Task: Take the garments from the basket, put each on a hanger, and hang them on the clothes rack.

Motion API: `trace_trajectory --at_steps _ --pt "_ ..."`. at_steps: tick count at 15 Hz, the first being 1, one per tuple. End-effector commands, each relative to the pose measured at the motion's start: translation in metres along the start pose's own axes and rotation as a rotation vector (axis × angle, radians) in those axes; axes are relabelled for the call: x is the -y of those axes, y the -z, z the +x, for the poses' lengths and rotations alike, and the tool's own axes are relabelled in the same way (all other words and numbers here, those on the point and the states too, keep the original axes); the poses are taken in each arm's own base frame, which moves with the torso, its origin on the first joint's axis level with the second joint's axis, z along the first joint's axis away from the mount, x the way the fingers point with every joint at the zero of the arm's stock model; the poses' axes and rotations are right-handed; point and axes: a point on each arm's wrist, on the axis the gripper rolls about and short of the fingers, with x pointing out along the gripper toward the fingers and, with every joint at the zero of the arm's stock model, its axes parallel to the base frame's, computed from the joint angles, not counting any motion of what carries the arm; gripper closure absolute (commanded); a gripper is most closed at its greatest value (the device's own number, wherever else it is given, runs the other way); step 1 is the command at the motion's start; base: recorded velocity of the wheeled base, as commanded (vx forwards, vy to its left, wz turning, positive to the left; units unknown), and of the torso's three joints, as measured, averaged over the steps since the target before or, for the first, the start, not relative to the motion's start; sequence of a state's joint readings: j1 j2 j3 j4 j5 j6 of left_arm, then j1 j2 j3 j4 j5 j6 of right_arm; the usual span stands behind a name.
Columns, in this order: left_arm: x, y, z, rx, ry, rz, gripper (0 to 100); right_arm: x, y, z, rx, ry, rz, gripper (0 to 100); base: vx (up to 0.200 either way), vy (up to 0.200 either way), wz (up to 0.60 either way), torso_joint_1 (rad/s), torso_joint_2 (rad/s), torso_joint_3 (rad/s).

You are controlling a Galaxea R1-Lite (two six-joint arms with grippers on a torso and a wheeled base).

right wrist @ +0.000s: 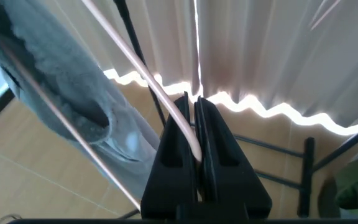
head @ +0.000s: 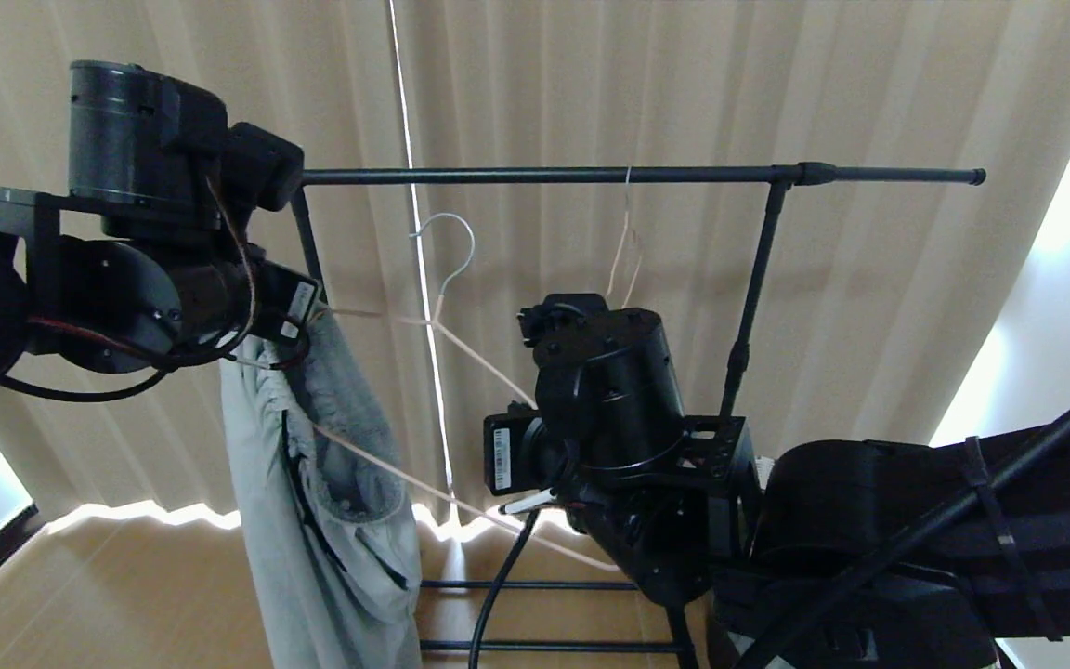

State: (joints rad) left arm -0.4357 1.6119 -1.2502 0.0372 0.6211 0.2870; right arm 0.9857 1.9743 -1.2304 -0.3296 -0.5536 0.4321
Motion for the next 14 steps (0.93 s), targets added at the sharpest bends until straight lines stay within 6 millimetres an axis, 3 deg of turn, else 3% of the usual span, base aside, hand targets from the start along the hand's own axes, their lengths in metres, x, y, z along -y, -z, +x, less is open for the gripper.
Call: trace_trajectory --at_steps 1,3,9,14 --pt "0.01 -0.014 -0.022 0.091 0.108 -0.002 100 0.002 0.004 0.0 -0.01 0.001 -0.01 100 0.0 0.0 0.0 0.0 0.0 0.0" --pt "0.016 -0.021 -0.044 0.179 0.262 0.004 100 0.005 0.008 -0.003 -0.013 -0.022 -0.007 100 0.0 0.0 0.0 0.0 0.0 0.0" --pt "0.016 -0.016 -0.053 0.227 0.411 0.036 100 0.028 0.008 -0.027 0.063 -0.09 -0.066 100 0.0 0.0 0.0 0.0 0.0 0.0" --pt "0.017 0.0 -0.069 0.262 0.562 0.078 100 0.036 0.003 -0.025 0.141 -0.144 -0.1 100 0.0 0.0 0.0 0.0 0.0 0.0"
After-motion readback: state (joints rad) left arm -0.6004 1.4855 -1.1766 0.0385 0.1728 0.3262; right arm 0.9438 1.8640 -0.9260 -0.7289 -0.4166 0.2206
